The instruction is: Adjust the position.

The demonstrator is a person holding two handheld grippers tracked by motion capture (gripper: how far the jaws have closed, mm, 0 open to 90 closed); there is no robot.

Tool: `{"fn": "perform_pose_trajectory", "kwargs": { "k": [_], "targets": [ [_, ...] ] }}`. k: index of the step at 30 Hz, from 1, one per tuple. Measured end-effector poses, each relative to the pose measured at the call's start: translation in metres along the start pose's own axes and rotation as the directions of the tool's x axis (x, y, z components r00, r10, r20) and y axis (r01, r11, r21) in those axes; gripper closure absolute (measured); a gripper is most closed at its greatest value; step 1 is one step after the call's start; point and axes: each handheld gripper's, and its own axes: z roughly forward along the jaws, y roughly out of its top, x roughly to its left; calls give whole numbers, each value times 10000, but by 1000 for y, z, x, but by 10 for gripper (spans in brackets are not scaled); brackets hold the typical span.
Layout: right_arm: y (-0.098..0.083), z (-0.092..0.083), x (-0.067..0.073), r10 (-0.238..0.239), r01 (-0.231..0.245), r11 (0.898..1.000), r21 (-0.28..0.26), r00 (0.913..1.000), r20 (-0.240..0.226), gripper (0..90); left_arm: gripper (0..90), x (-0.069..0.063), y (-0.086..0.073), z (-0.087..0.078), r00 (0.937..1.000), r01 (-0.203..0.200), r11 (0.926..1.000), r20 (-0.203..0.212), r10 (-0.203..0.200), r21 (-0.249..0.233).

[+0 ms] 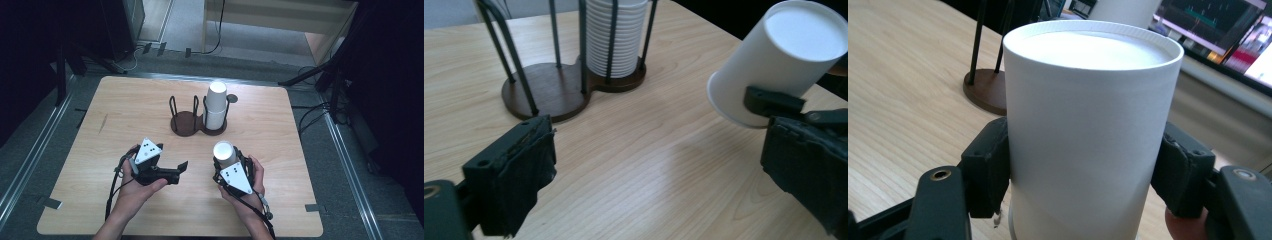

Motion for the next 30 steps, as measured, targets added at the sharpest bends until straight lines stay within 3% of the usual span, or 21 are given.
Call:
{"fn": "perform_pose_trajectory", "kwargs": {
  "k": [5, 9, 13, 15, 19, 25, 26, 30],
  "targets": [
    [-1, 0, 14, -1149, 1150, 9932, -186, 9933, 94, 320, 74, -9, 1, 3, 9979, -153, 9998, 624, 143, 157],
    [-1, -1, 20, -1562, 1565, 9872, -303, 9877, 118, 321, 136, -13, 0, 4, 9973, -258, 9996, 688, 248, 130],
    [0, -3, 29, -2260, 2262, 9723, -589, 9741, 108, 324, 149, -18, -1, 7, 9941, -386, 9988, 1022, 353, 310],
    [0, -3, 31, -2332, 2334, 9706, -590, 9724, 108, 324, 153, -18, -1, 7, 9933, -409, 9985, 1094, 368, 356],
    [-1, -3, 38, -2918, 2910, 9541, -700, 9565, -13, 325, 189, -21, -1, 9, 9896, -539, 9975, 1361, 474, 452],
    [-2, -4, 45, -3306, 3281, 9410, -832, 9436, -180, 325, 204, -25, -2, 12, 9853, -658, 9959, 1617, 552, 614],
    [-2, -4, 47, -3478, 3449, 9346, -874, 9374, -196, 325, 204, -26, -3, 13, 9829, -758, 9948, 1728, 631, 682],
    [-2, -5, 52, -3710, 3670, 9257, -914, 9281, -306, 325, 200, -27, -2, 13, 9803, -766, 9948, 1874, 627, 675]
  ]
}}
